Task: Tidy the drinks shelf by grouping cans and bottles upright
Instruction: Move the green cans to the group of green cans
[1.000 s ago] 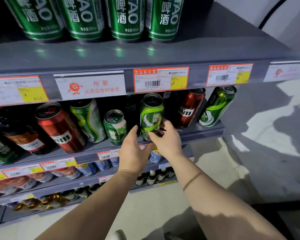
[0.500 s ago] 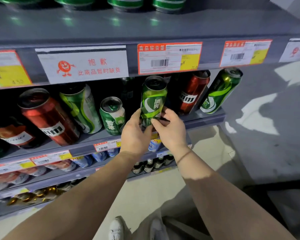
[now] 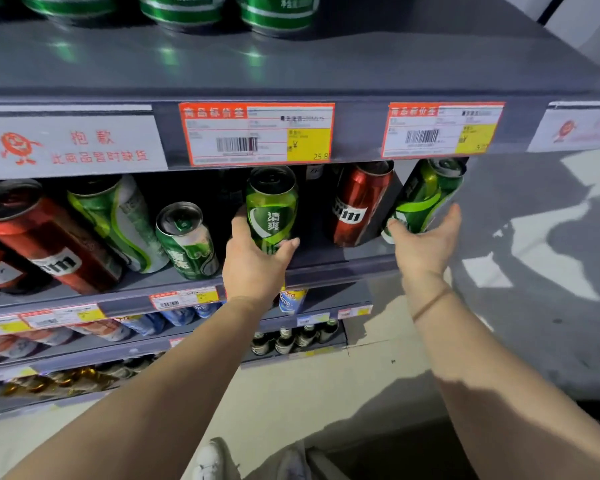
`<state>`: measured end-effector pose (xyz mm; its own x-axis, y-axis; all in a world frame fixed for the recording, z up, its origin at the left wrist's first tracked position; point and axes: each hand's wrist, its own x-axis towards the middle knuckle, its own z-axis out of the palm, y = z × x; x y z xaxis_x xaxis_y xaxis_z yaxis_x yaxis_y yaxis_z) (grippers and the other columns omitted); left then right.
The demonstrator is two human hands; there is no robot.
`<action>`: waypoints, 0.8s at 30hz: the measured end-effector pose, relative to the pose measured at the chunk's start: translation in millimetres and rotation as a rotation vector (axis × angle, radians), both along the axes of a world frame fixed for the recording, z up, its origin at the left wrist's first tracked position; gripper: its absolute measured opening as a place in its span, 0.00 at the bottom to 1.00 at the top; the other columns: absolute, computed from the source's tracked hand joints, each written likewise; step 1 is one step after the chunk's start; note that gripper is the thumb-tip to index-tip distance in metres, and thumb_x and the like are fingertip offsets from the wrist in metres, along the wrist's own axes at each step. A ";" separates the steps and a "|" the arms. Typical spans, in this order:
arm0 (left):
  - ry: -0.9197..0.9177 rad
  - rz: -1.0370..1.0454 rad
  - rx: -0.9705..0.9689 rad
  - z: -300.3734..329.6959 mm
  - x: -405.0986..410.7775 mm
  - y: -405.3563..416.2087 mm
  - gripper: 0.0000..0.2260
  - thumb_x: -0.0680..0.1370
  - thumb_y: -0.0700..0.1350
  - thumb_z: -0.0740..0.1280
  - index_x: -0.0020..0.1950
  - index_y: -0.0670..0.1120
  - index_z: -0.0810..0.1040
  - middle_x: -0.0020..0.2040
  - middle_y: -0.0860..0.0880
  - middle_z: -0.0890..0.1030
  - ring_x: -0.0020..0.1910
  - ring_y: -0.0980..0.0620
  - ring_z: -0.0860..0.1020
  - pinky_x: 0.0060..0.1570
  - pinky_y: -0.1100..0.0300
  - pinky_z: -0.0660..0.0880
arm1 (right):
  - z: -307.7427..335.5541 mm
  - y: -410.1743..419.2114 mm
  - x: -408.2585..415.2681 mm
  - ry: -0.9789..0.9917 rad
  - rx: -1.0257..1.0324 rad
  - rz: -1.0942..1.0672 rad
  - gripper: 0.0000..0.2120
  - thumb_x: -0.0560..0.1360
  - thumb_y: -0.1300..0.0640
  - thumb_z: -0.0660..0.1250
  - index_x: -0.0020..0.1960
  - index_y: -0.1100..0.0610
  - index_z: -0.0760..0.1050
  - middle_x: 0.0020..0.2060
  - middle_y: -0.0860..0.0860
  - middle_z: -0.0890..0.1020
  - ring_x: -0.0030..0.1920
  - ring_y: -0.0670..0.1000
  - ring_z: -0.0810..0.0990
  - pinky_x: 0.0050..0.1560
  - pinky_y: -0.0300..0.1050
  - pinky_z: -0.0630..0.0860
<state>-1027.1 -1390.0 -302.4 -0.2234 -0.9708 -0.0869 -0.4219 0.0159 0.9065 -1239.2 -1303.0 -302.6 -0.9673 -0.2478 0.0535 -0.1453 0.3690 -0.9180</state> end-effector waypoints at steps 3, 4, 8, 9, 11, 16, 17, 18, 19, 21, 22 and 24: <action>-0.005 0.012 0.006 -0.3 -4.9 -0.2 0.23 0.70 0.55 0.75 0.55 0.52 0.66 0.53 0.48 0.79 0.51 0.46 0.79 0.50 0.50 0.77 | -5.7 -1.9 -19.9 -0.020 -0.024 0.073 0.45 0.60 0.54 0.78 0.73 0.54 0.62 0.64 0.50 0.77 0.62 0.50 0.77 0.66 0.48 0.73; -0.002 0.012 0.004 1.2 -6.2 0.2 0.22 0.71 0.54 0.75 0.55 0.51 0.66 0.53 0.48 0.78 0.51 0.47 0.79 0.49 0.52 0.76 | -7.5 -2.0 -24.8 -0.008 0.001 0.088 0.42 0.61 0.54 0.78 0.71 0.53 0.64 0.61 0.49 0.79 0.59 0.50 0.79 0.63 0.47 0.74; 0.012 0.024 -0.017 7.4 -9.1 -0.4 0.20 0.71 0.49 0.76 0.53 0.49 0.66 0.52 0.49 0.75 0.49 0.51 0.75 0.46 0.59 0.70 | -7.3 -1.0 -31.1 0.035 0.047 0.091 0.27 0.57 0.50 0.78 0.52 0.54 0.72 0.48 0.50 0.81 0.51 0.54 0.81 0.55 0.51 0.78; 0.035 0.028 -0.023 8.8 -7.7 0.1 0.21 0.70 0.47 0.77 0.53 0.49 0.67 0.52 0.50 0.75 0.49 0.52 0.76 0.46 0.60 0.71 | -4.3 1.5 -25.3 0.034 0.025 0.065 0.27 0.56 0.48 0.78 0.49 0.53 0.71 0.46 0.50 0.80 0.50 0.55 0.82 0.54 0.52 0.78; 0.103 0.031 -0.050 12.1 -0.4 5.2 0.24 0.68 0.45 0.78 0.54 0.50 0.66 0.53 0.50 0.77 0.51 0.52 0.77 0.48 0.65 0.72 | 1.4 12.3 -5.9 0.027 -0.051 0.003 0.31 0.54 0.43 0.76 0.51 0.53 0.72 0.48 0.50 0.80 0.51 0.52 0.81 0.56 0.50 0.78; 0.239 -0.009 -0.089 37.8 36.2 32.7 0.31 0.67 0.44 0.80 0.61 0.55 0.64 0.57 0.55 0.76 0.56 0.59 0.76 0.57 0.68 0.71 | 23.4 50.1 79.2 -0.023 -0.253 0.040 0.30 0.61 0.52 0.80 0.59 0.60 0.74 0.52 0.47 0.83 0.50 0.35 0.81 0.58 0.37 0.77; 0.239 -0.036 -0.097 43.5 47.0 37.3 0.31 0.66 0.45 0.80 0.61 0.55 0.65 0.57 0.54 0.77 0.57 0.58 0.77 0.58 0.65 0.73 | 27.5 54.3 101.6 -0.034 -0.250 0.081 0.26 0.64 0.56 0.79 0.57 0.60 0.74 0.48 0.45 0.83 0.46 0.30 0.79 0.56 0.32 0.76; 0.225 -0.065 -0.106 49.1 59.4 41.3 0.30 0.66 0.46 0.79 0.61 0.55 0.67 0.58 0.54 0.78 0.56 0.58 0.77 0.58 0.63 0.74 | 31.0 56.9 124.1 -0.041 -0.223 0.126 0.22 0.64 0.57 0.79 0.53 0.58 0.74 0.45 0.42 0.82 0.42 0.28 0.78 0.55 0.32 0.76; 0.212 -0.086 -0.106 53.3 73.8 44.1 0.29 0.66 0.46 0.79 0.61 0.54 0.68 0.57 0.54 0.78 0.55 0.60 0.77 0.56 0.64 0.74 | 34.9 57.8 147.0 -0.045 -0.192 0.176 0.20 0.64 0.57 0.79 0.52 0.56 0.75 0.43 0.40 0.81 0.41 0.29 0.78 0.55 0.36 0.77; 0.189 -0.100 -0.098 59.3 109.5 48.3 0.28 0.67 0.45 0.80 0.61 0.53 0.69 0.54 0.56 0.79 0.51 0.67 0.77 0.51 0.70 0.73 | 42.8 54.4 189.4 -0.044 -0.163 0.310 0.19 0.63 0.57 0.80 0.49 0.53 0.76 0.40 0.39 0.81 0.38 0.29 0.78 0.49 0.33 0.77; 0.170 -0.091 -0.106 60.7 130.2 48.6 0.28 0.67 0.45 0.80 0.60 0.53 0.68 0.52 0.59 0.79 0.50 0.69 0.76 0.50 0.70 0.73 | 47.6 49.6 208.3 -0.039 -0.139 0.378 0.17 0.63 0.58 0.80 0.46 0.51 0.75 0.39 0.39 0.81 0.36 0.28 0.77 0.43 0.26 0.74; 0.136 -0.063 -0.130 61.6 178.7 47.6 0.29 0.66 0.45 0.79 0.60 0.55 0.68 0.50 0.63 0.77 0.48 0.67 0.76 0.49 0.70 0.73 | 59.9 36.6 252.1 -0.018 -0.094 0.496 0.17 0.63 0.57 0.80 0.42 0.47 0.73 0.37 0.37 0.80 0.35 0.27 0.76 0.35 0.21 0.68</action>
<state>-848.3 -1342.4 -240.8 -0.2848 -0.9558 0.0735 -0.2900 0.1590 0.9437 -987.1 -1266.4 -242.7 -0.7350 -0.6731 0.0818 -0.2656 0.1748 -0.9481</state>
